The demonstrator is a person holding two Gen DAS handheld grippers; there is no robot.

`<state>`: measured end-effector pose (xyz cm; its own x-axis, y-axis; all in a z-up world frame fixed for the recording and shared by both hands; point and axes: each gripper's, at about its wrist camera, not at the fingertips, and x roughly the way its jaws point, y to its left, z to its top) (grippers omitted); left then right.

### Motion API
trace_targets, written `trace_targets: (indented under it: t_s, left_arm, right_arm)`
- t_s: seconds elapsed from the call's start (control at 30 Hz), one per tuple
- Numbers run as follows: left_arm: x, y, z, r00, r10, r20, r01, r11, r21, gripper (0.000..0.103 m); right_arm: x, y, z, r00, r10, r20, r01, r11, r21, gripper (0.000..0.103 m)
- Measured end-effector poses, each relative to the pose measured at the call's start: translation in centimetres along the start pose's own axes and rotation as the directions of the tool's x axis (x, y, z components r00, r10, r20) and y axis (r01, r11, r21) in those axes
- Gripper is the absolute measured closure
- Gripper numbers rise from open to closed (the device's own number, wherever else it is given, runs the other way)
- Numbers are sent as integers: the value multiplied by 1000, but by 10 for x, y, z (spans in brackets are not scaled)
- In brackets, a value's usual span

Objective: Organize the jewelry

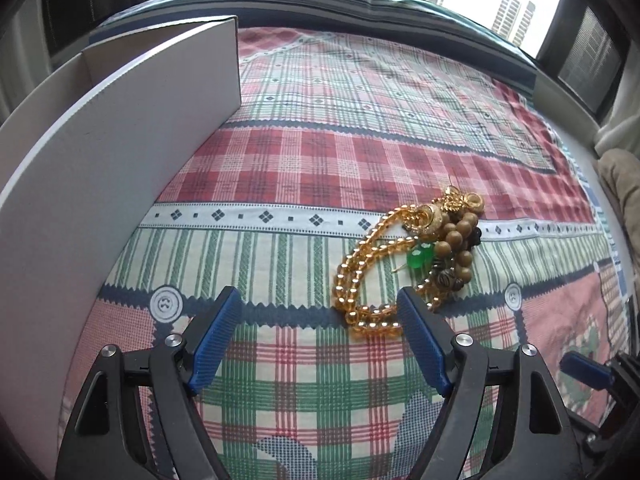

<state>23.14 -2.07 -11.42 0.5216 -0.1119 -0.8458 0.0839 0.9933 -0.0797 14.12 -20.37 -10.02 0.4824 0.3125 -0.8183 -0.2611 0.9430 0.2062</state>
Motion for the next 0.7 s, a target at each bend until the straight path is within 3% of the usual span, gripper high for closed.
trace_targets:
  t_s: [0.07, 0.1, 0.17, 0.47, 0.6, 0.7]
  left_arm:
    - [12, -4, 0, 999, 29, -20, -29, 999, 27, 47]
    - [11, -7, -2, 998, 59, 12, -60, 997, 51, 54]
    - [9, -9, -7, 999, 30, 25, -32, 997, 68, 96]
    - [-26, 24, -55, 996, -93, -14, 91, 994, -68, 98]
    - [-38, 42, -73, 995, -97, -24, 94, 990, -109, 97]
    - [-45, 54, -82, 996, -84, -23, 81, 989, -122, 97]
  right_arm:
    - [-1, 1, 0, 1000, 5, 2, -5, 1000, -1, 50]
    - [-2, 2, 0, 1000, 8, 4, -8, 1000, -2, 50]
    - [-4, 1, 1, 1000, 8, 9, -8, 1000, -3, 50]
    - [6, -4, 16, 1000, 4, 14, -4, 1000, -1, 50]
    - [20, 3, 40, 1000, 29, 5, -28, 999, -29, 50]
    - [31, -11, 70, 997, 80, 2, -80, 996, 50, 51]
